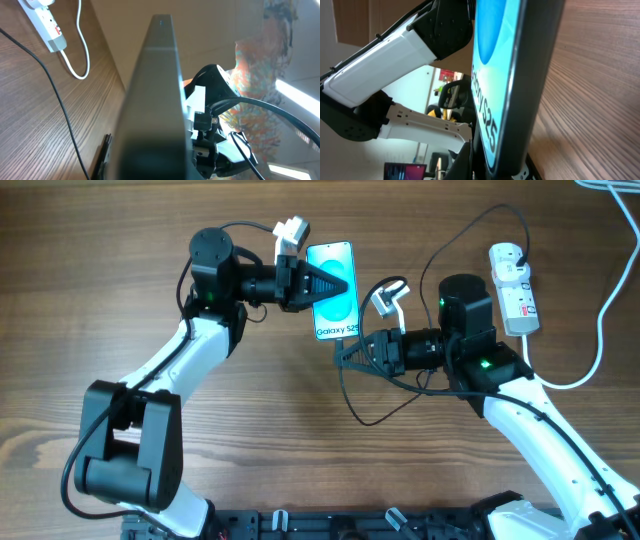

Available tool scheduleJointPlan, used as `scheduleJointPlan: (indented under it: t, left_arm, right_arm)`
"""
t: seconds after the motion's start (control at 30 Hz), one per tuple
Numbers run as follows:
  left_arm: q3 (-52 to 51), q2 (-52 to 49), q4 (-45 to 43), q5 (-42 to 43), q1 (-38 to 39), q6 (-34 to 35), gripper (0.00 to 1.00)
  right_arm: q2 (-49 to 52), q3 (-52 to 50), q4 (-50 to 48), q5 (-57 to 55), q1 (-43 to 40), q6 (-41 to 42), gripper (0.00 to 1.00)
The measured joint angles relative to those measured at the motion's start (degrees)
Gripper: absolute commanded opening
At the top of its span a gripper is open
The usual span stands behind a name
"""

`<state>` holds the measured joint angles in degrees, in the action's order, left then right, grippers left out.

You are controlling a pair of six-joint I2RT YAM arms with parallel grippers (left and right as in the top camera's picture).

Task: Plug charger to phone and switch on socket
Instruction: 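Open the right gripper to release the plugged-in USB-C plug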

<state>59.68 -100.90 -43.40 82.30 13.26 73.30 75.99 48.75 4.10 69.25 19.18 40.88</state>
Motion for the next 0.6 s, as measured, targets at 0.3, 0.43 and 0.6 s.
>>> scheduleJointPlan:
  t: [0.3, 0.43, 0.6]
  left_arm:
    - [-2.93, 0.42, -10.29, 3.39, 0.35, -1.57, 0.03]
    - [-3.17, 0.42, -18.69, 6.34, -2.69, -2.08, 0.04]
    - [-3.17, 0.42, -21.44, 6.86, -3.80, -2.64, 0.04]
  right_arm:
    - [-0.02, 1.01, 11.50, -2.27, -1.09, -6.99, 0.26]
    - [-0.02, 1.36, 16.44, -5.01, -1.64, -13.77, 0.30]
    - [-0.02, 1.38, 17.79, -5.90, -1.55, -21.27, 0.34]
